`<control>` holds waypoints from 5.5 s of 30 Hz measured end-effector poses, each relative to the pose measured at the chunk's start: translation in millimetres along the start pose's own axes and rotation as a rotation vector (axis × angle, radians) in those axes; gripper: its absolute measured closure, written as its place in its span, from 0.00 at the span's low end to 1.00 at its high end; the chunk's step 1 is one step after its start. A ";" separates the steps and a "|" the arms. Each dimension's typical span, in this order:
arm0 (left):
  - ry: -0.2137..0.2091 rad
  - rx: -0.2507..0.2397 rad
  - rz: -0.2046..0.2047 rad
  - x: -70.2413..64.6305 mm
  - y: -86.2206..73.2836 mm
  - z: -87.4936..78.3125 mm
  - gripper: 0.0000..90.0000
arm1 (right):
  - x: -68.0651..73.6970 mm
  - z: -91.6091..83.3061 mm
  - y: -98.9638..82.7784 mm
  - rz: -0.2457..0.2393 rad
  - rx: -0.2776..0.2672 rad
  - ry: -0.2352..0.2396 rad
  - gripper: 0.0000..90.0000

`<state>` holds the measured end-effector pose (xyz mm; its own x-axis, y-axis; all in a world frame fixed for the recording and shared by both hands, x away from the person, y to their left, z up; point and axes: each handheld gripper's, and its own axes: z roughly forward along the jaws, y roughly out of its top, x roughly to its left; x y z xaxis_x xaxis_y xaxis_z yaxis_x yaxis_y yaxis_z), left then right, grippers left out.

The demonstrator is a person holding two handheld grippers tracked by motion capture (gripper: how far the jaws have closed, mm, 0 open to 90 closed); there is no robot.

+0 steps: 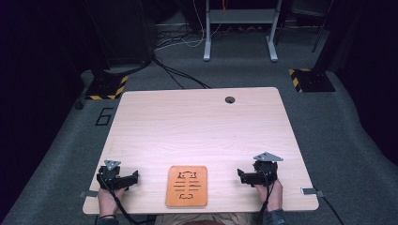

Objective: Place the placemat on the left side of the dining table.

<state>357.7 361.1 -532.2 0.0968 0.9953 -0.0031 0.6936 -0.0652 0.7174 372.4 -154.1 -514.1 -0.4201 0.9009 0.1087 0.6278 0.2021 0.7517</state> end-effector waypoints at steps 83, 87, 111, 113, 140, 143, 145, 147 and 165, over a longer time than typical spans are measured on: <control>-0.002 -0.001 -0.001 -0.2 -0.1 0.0 0.00 | 117.3 56.9 23.4 -0.263 0.125 0.242 0.01; 0.000 -0.001 0.000 -0.1 -0.1 0.0 0.00 | 115.7 58.3 22.4 -0.256 0.122 0.253 0.01; -0.002 -0.001 -0.001 -0.2 -0.2 0.0 0.00 | 96.5 50.4 15.6 -0.232 0.123 0.257 0.00; -0.001 -0.001 -0.001 -0.2 -0.2 0.0 0.00 | 94.2 49.6 14.7 -0.237 0.118 0.257 0.00; 0.000 0.000 0.000 -0.1 -0.1 -0.1 0.00 | 83.7 44.5 12.1 -0.243 0.124 0.238 0.00; 0.000 0.000 0.001 0.0 -0.1 0.0 0.00 | 81.0 44.1 11.9 -0.247 0.121 0.224 0.00; 0.000 0.000 0.001 -0.1 0.0 0.0 0.00 | 80.6 43.6 11.8 -0.241 0.126 0.221 0.00; -0.001 -0.001 0.002 0.1 0.1 0.1 0.00 | 80.6 43.7 11.8 -0.242 0.126 0.221 0.00; -0.136 -0.047 0.070 -42.0 15.8 -23.6 0.01 | 80.0 43.4 10.8 -0.242 0.115 0.217 0.00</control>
<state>347.7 319.9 -504.2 0.2417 0.9694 -0.0434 0.6478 -0.1279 0.7510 374.0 -63.2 -525.5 -0.6879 0.7213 0.0809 0.5571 0.4533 0.6958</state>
